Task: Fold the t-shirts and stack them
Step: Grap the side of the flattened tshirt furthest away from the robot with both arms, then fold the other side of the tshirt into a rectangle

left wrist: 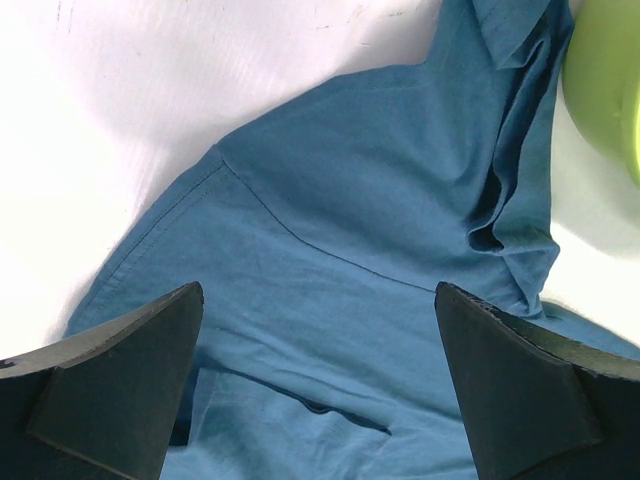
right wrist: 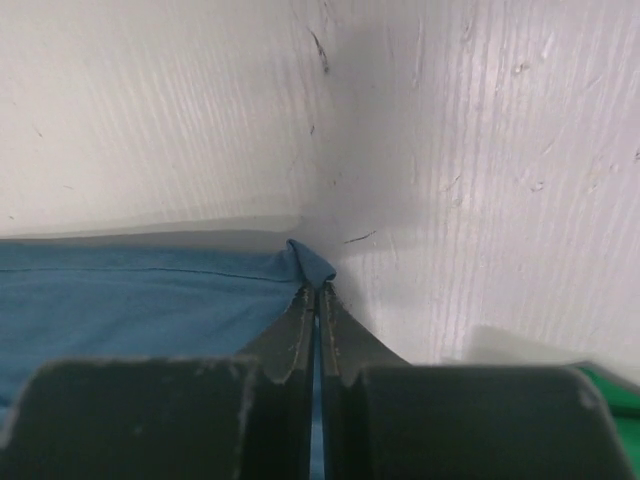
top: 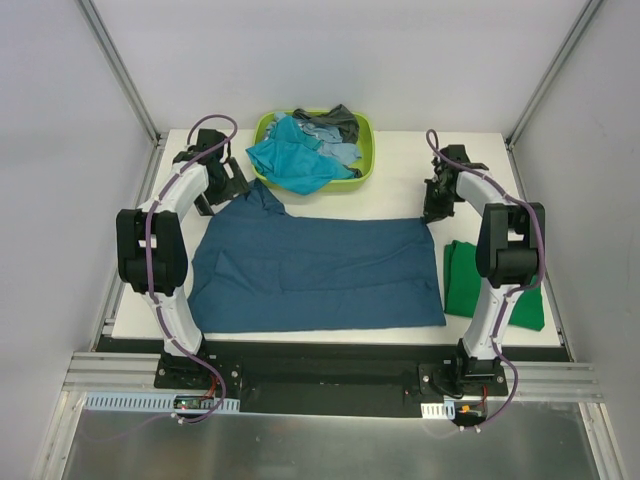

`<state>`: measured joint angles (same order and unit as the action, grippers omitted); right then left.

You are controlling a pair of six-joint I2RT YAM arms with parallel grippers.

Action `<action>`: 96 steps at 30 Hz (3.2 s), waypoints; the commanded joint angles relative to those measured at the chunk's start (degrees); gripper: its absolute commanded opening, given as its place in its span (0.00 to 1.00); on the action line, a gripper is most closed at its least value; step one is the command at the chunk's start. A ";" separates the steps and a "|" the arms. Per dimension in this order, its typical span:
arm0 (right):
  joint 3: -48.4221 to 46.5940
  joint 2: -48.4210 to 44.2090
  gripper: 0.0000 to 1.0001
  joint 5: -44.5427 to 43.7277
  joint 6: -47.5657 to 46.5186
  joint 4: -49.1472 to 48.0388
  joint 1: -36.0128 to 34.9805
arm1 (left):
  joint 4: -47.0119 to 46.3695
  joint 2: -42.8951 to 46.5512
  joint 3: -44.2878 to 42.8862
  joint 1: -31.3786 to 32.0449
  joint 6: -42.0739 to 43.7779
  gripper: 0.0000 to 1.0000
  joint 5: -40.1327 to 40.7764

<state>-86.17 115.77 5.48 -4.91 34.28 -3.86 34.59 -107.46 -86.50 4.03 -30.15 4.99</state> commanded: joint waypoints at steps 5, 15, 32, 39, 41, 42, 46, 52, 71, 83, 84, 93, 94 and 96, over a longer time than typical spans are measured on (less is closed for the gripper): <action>6.79 -12.13 0.02 4.11 -6.52 -7.38 -0.19 | -0.49 3.13 0.11 -0.43 1.76 0.99 0.98; 7.77 -10.03 0.02 2.70 -4.94 -6.95 -0.19 | -0.31 -9.77 -19.21 -3.15 6.59 0.99 -4.90; 8.74 -10.47 0.02 2.61 -4.23 -7.04 -0.19 | -0.75 -36.06 -40.25 -9.05 5.37 0.67 -32.23; 8.65 -10.65 0.02 2.88 -4.23 -6.77 -0.19 | -0.40 -34.32 -32.70 -8.17 7.56 0.52 -34.63; 8.65 -10.74 0.02 2.79 -4.23 -6.86 -0.19 | -0.31 -32.29 -30.15 -8.25 8.09 0.48 -33.30; 8.65 -10.65 0.02 2.79 -4.23 -6.77 -0.19 | -0.31 -31.50 -29.00 -8.25 7.92 0.47 -32.60; 8.12 -10.65 0.02 3.14 -4.23 -6.51 -0.19 | -0.31 -30.79 -27.41 -7.99 9.06 0.35 -32.68; 8.39 -10.56 0.02 2.96 -4.41 -6.60 -0.19 | -0.22 -32.55 -30.22 -7.29 9.59 0.36 -34.26; 8.04 -10.47 0.02 2.61 -4.76 -6.59 -0.19 | -0.75 -30.54 -34.26 -5.97 9.93 0.00 -32.24; 11.72 -16.35 0.01 7.79 -3.36 -9.76 -0.19 | -11.98 -11.13 -10.31 -5.97 16.35 0.00 -39.26; 12.08 -16.97 0.01 8.06 -3.27 -9.94 -0.19 | -14.52 -8.93 -6.18 -5.88 16.44 0.00 -40.58; 18.66 -23.82 0.01 10.43 -0.72 -12.48 -0.19 | -23.69 11.55 18.80 -5.88 16.35 0.00 -43.49; 19.63 -24.53 0.01 10.17 -0.54 -12.66 -0.19 | -23.78 13.75 21.17 -5.88 15.92 0.00 -42.53; 20.86 -26.46 0.01 9.12 -0.10 -12.57 -0.19 | -24.30 18.14 25.40 -5.97 15.04 0.00 -39.55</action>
<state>-67.29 94.32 14.04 -6.74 23.29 -3.90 14.04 -98.61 -67.26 -2.20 -15.46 -36.86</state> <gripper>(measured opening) 0.012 0.008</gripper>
